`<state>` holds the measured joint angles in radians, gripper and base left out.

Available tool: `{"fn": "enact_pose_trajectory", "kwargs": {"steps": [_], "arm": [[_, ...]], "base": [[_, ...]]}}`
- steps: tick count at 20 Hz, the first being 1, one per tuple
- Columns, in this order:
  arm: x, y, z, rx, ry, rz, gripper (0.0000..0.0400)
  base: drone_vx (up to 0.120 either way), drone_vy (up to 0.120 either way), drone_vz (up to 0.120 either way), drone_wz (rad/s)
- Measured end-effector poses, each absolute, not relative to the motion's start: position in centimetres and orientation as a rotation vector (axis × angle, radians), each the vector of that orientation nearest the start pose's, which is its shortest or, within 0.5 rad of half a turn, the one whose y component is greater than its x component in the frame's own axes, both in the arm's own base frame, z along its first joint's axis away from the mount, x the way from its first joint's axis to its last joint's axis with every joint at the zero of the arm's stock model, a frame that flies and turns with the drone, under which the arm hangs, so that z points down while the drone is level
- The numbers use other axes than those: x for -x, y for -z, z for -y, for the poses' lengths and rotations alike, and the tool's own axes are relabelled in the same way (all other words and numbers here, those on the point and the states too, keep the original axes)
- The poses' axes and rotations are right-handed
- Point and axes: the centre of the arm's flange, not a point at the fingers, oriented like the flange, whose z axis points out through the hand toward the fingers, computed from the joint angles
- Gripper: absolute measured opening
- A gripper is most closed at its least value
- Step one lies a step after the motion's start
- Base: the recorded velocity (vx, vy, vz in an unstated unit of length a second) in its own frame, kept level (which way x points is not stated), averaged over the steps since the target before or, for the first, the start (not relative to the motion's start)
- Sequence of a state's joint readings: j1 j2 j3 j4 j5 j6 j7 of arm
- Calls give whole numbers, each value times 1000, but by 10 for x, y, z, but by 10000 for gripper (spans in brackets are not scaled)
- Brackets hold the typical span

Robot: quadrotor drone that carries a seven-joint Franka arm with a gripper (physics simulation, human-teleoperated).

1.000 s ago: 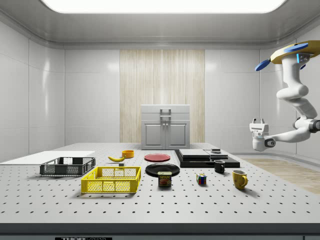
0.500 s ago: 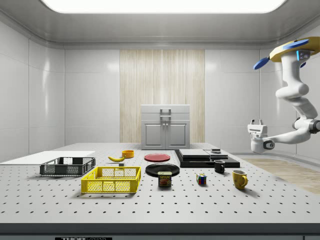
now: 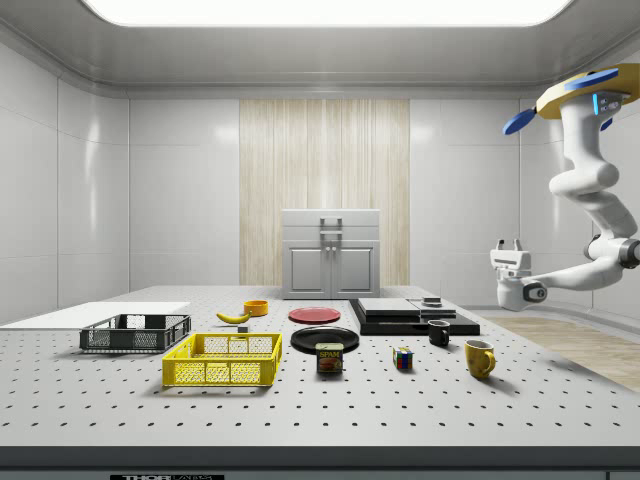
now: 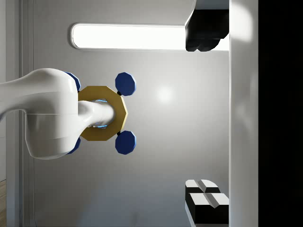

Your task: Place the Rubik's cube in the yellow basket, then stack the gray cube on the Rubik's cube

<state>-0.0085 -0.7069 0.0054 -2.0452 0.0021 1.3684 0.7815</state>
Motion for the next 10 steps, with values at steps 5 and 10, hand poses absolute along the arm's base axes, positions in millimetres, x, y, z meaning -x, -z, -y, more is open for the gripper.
{"fn": "enact_pose_trajectory", "kwargs": {"steps": [5,10], "arm": [[-303,-691,0,2893,51,-1198,400],[-303,-691,-1,2896,60,-1200,400]], "base": [[120,120,0,0],[120,120,0,0]]}}
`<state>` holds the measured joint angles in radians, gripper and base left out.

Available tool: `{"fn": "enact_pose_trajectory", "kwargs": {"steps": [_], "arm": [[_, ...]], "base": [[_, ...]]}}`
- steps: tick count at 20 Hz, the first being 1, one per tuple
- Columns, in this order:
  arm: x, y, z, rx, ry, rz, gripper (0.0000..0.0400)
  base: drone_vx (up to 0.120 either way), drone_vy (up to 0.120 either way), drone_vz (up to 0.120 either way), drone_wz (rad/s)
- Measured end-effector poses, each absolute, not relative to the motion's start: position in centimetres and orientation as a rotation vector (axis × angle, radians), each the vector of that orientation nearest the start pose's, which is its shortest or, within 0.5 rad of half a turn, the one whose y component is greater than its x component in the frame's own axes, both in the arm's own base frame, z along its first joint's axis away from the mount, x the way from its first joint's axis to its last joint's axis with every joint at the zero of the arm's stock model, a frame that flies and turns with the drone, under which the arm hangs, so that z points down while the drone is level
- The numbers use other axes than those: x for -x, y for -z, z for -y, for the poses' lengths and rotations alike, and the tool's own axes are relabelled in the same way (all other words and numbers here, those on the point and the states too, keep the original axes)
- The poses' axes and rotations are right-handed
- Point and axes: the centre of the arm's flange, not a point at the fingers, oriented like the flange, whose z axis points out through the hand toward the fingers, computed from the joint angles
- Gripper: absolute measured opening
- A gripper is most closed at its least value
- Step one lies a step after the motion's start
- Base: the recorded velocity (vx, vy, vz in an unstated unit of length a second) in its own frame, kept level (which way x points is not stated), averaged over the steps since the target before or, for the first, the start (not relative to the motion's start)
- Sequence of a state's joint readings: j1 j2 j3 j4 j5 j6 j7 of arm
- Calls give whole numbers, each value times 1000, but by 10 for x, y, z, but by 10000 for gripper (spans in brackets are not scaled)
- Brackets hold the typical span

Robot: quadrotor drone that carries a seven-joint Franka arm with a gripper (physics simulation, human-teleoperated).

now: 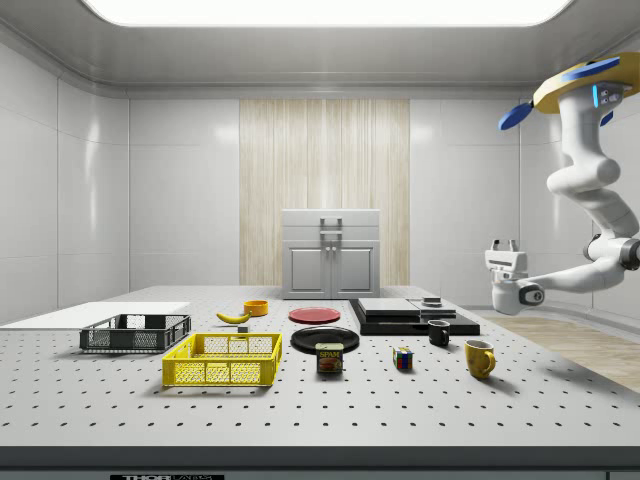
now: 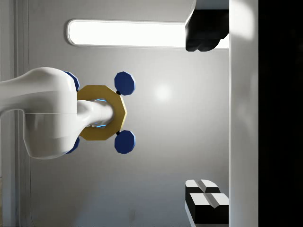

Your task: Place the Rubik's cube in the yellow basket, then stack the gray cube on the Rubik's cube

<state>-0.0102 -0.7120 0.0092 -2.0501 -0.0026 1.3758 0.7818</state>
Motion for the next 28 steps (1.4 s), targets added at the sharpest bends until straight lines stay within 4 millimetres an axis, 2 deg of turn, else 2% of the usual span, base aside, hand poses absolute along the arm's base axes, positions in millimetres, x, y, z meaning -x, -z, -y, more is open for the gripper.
{"fn": "enact_pose_trajectory", "kwargs": {"steps": [8,19,24,26,28], "arm": [[-302,-691,-3,2915,84,-1208,400],[-301,-689,-21,3061,217,-1270,400],[-301,-679,-47,3279,434,-1363,400],[-301,-669,-63,3416,598,-1423,400],[-302,-651,-79,3581,843,-1495,400]], "base": [[120,115,0,0],[120,0,0,0],[120,0,0,0],[120,0,0,0],[120,0,0,0]]}}
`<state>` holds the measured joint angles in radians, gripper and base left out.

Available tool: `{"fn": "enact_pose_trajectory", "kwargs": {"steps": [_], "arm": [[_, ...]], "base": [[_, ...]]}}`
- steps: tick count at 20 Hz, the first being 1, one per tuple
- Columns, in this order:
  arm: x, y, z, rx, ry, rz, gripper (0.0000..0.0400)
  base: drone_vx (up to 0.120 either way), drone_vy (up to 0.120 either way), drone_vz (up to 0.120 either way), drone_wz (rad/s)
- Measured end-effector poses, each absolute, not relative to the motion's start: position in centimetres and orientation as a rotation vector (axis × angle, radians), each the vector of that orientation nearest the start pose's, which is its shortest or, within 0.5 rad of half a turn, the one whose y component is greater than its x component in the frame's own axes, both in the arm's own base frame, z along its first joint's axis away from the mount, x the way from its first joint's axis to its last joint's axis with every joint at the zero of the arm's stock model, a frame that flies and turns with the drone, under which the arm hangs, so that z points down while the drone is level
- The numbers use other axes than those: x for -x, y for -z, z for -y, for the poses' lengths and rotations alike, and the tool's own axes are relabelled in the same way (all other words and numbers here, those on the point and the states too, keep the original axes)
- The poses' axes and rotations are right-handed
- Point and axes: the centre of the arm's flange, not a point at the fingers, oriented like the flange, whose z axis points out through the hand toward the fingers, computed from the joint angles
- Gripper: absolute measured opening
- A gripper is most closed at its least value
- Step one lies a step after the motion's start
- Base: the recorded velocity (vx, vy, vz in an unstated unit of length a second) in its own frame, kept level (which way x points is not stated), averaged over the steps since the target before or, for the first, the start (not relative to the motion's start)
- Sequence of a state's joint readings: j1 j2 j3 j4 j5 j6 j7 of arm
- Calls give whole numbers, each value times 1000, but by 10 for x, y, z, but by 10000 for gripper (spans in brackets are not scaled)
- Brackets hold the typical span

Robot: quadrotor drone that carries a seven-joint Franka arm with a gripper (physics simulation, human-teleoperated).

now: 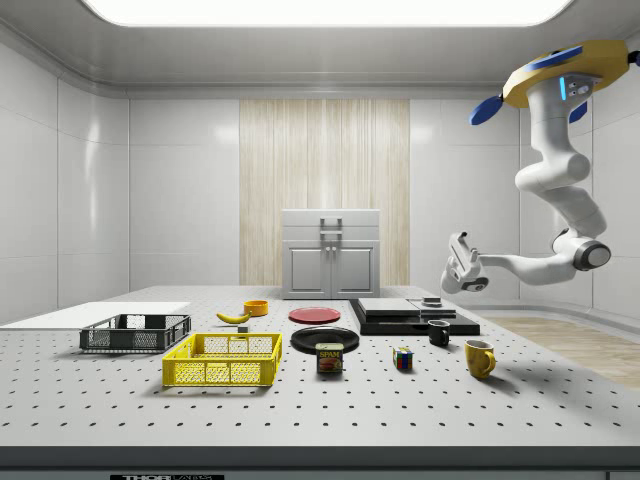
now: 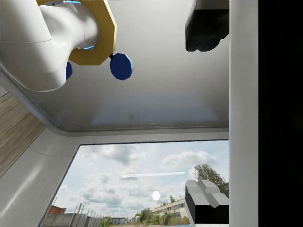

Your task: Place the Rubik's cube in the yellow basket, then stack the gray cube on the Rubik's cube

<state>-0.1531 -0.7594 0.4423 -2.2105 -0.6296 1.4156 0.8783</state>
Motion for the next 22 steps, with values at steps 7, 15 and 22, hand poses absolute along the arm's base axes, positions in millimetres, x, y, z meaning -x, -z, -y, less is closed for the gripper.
{"fn": "enact_pose_trajectory", "kwargs": {"steps": [7,15,22], "arm": [[-305,-543,-86,-1010,-736,432,400],[-307,-496,-27,-262,-786,119,400],[-307,-491,-8,-74,-785,36,400]], "base": [[120,0,0,0],[120,0,0,0],[120,0,0,0]]}}
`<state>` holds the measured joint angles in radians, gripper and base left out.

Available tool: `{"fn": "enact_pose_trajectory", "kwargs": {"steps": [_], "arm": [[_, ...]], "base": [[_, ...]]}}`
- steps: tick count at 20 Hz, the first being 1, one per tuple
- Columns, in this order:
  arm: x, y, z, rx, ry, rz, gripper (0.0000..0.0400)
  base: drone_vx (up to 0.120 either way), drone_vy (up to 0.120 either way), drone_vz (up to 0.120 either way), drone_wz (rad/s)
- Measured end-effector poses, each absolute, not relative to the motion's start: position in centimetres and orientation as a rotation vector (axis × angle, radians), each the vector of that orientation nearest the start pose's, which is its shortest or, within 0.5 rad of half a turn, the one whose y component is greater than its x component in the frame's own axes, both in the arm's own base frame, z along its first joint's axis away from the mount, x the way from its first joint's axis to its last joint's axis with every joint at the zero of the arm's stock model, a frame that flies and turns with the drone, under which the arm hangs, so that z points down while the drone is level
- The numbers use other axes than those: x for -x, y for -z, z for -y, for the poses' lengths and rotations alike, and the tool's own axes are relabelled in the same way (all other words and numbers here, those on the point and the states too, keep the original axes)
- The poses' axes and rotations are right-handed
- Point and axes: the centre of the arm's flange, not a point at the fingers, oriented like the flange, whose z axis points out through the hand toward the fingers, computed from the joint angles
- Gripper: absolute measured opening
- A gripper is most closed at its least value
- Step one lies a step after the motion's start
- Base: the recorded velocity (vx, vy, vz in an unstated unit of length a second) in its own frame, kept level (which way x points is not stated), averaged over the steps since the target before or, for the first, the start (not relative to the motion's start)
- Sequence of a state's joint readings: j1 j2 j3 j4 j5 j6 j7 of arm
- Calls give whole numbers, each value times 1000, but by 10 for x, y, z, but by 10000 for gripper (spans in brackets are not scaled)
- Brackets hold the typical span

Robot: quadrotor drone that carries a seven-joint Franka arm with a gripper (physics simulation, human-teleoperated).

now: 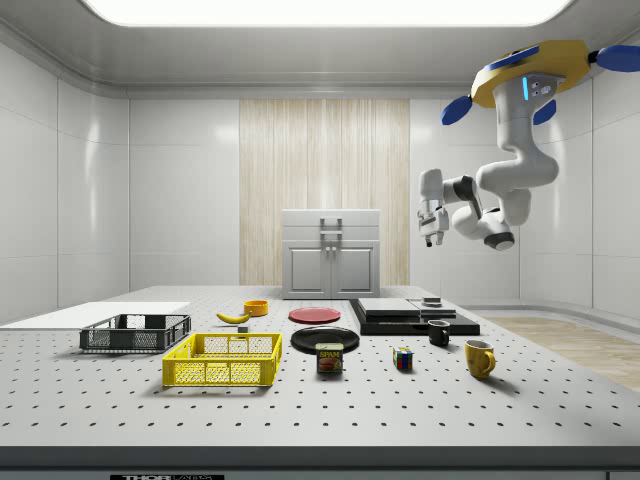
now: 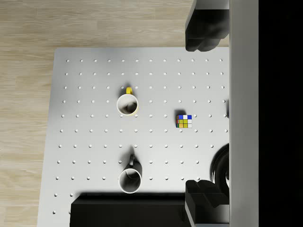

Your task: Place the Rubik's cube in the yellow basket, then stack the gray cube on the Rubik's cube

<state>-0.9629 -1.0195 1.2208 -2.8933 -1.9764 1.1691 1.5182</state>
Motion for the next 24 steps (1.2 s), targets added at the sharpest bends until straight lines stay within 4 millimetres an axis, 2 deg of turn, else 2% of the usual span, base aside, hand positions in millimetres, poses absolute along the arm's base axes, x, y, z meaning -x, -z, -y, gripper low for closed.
{"fn": "enact_pose_trajectory", "kwargs": {"steps": [12,24], "arm": [[-307,-491,-1,-9,-784,6,400],[-307,-491,0,-2,-784,3,400]], "base": [[120,0,-110,0],[3,0,-120,0]]}}
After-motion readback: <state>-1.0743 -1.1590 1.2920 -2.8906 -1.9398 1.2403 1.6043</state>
